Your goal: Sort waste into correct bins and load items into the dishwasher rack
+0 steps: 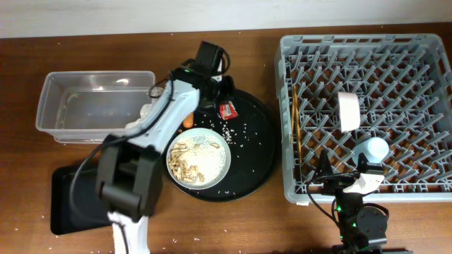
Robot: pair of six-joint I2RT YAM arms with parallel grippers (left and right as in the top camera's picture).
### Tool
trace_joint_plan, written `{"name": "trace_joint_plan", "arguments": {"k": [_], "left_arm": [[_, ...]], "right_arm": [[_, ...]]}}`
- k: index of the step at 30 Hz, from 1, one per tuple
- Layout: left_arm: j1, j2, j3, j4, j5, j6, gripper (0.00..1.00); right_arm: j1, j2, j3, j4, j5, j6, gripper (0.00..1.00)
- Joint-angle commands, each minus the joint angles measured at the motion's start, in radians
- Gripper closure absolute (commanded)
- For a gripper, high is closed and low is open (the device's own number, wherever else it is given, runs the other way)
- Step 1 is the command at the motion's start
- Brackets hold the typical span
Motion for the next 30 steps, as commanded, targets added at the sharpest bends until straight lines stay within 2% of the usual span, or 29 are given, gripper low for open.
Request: {"name": "trace_joint_plan", "arguments": {"k": [1,3,6,7,8,9,10,11,13,14,15,17,18,20,21,22,25,27,29,30], "left_arm": [[0.087,-0.226,0.04,-0.166,-0.179,0.136,1.0],[0.187,-0.252,0.04,-0.288,-0.31,0.135,0.99],[0.396,-0.213,-0.017,-0.303,-0.311,0.105,0.99],[0.424,-0.192,-0.03,-0.292,-0.312,0.105,0.99],[0.444,-0.164,-0.04,-0.284,-0.312,0.105,0.65],[0.462,-0.125,-0.043,-0.248,-0.312,0.105,0.2],[0.475,-0.11,-0.042,-0.21,-0.311,0.111,0.18],[0.478,-0.12,-0.015,-0.213,-0.305,0.122,0.18],[0.472,-0.184,0.089,-0.347,-0.148,0.154,0.18],[0.46,-0.211,0.1,-0.399,-0.108,0.154,0.25],[0.421,-0.232,0.1,-0.448,-0.102,0.188,0.28],[0.285,-0.229,0.068,-0.508,-0.233,0.241,0.38],[0.212,-0.222,0.009,-0.468,-0.312,0.241,0.54],[0.104,-0.17,-0.137,-0.308,-0.394,0.24,0.53],[0.098,-0.149,-0.18,-0.24,-0.394,0.237,0.43],[0.099,-0.12,-0.206,-0.19,-0.393,0.237,0.41],[0.098,-0.001,-0.213,-0.106,-0.287,0.286,0.39],[0.098,0.064,-0.213,-0.069,-0.3,0.286,0.38],[0.099,0.108,-0.213,-0.028,-0.319,0.285,0.41],[0.101,0.107,-0.212,-0.026,-0.32,0.285,0.51]], "right_arm": [[-0.006,-0.006,-0.009,-0.001,-0.001,0.007,0.02],[-0.006,-0.006,-0.009,-0.001,-0.001,0.007,0.02],[-0.006,-0.006,-0.009,-0.001,-0.001,0.007,0.02],[-0.006,-0.006,-0.009,-0.001,-0.001,0.006,0.02],[-0.006,-0.006,-0.009,-0.001,-0.001,0.006,0.02],[-0.006,-0.006,-0.009,-0.001,-0.001,0.007,0.02],[-0.006,-0.006,-0.009,-0.001,-0.001,0.007,0.02],[-0.006,-0.006,-0.009,-0.001,-0.001,0.006,0.02],[-0.006,-0.006,-0.009,-0.001,-0.001,0.006,0.02],[-0.006,-0.006,-0.009,-0.001,-0.001,0.007,0.02],[-0.006,-0.006,-0.009,-0.001,-0.001,0.007,0.02],[-0.006,-0.006,-0.009,-0.001,-0.001,0.006,0.02],[-0.006,-0.006,-0.009,-0.001,-0.001,0.007,0.02],[-0.006,-0.006,-0.009,-0.001,-0.001,0.006,0.02],[-0.006,-0.006,-0.009,-0.001,-0.001,0.007,0.02],[-0.006,-0.006,-0.009,-0.001,-0.001,0.006,0.02],[-0.006,-0.006,-0.009,-0.001,-0.001,0.006,0.02],[-0.006,-0.006,-0.009,-0.001,-0.001,0.006,0.02],[-0.006,-0.006,-0.009,-0.001,-0.001,0.007,0.02],[-0.006,-0.006,-0.009,-0.001,-0.001,0.007,0.02]]}}
